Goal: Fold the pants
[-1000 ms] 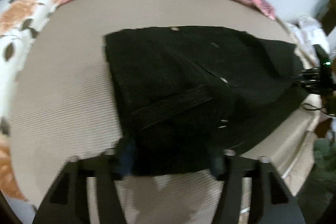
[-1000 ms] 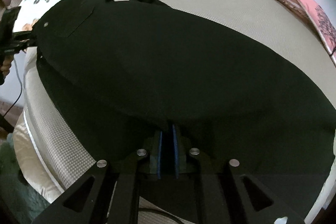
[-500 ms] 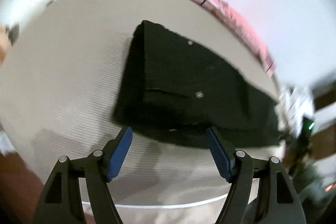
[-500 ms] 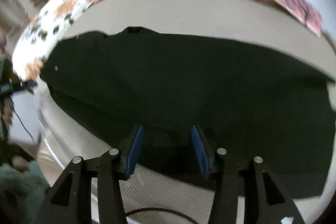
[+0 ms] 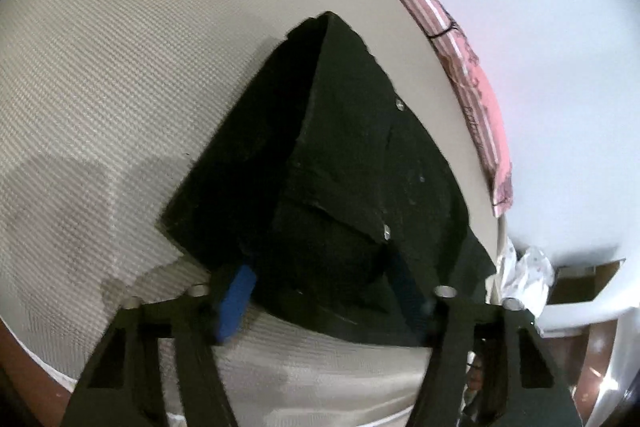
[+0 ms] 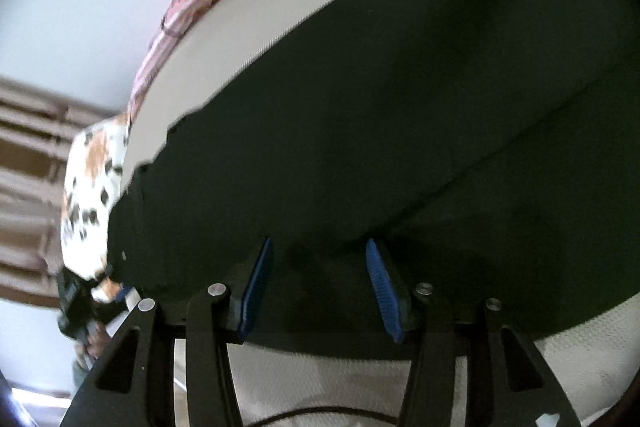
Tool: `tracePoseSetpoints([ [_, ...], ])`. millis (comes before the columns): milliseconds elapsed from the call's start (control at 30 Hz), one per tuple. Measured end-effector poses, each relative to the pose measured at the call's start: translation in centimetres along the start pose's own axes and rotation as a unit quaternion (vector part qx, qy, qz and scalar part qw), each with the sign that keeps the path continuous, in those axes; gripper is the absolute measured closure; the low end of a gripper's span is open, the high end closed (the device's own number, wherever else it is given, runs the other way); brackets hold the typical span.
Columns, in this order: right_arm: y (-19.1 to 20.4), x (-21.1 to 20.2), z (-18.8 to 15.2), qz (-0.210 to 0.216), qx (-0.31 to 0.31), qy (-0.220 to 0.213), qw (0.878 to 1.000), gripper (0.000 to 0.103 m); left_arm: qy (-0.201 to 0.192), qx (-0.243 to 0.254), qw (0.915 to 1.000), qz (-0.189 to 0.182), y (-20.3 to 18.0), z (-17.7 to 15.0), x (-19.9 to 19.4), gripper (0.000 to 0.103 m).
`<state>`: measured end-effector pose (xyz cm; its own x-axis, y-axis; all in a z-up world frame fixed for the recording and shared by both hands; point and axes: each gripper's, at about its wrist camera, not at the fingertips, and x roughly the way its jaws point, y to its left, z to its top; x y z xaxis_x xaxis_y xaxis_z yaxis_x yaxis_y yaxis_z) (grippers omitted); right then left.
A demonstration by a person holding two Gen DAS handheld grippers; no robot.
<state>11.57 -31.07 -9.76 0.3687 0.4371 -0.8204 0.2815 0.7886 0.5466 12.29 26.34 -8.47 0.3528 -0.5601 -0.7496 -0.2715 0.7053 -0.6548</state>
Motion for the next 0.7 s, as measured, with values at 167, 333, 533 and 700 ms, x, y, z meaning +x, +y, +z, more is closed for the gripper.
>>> tracePoseSetpoints([
  [167, 0.2, 0.7, 0.9, -0.036, -0.008, -0.006, 0.999, 0.093, 0.004, 0.015, 0.9996, 0.024, 0.0, 0.6, 0.6, 0.070],
  [333, 1.4, -0.9, 0.2, -0.057, -0.036, -0.025, 0.997, 0.098, -0.004, 0.090, 0.9948, 0.047, -2.8, 1.7, 0.1, 0.080],
  [533, 1.9, -2.7, -2.6, -0.064, -0.040, -0.013, 0.997, 0.099, -0.013, 0.216, 0.9706, 0.105, -4.9, 1.7, -0.8, 0.080],
  [700, 1.0, -0.7, -4.2, -0.092, -0.043, 0.021, 0.995, 0.099, 0.007, 0.276, 0.9476, 0.160, -3.8, 0.6, 1.5, 0.080],
])
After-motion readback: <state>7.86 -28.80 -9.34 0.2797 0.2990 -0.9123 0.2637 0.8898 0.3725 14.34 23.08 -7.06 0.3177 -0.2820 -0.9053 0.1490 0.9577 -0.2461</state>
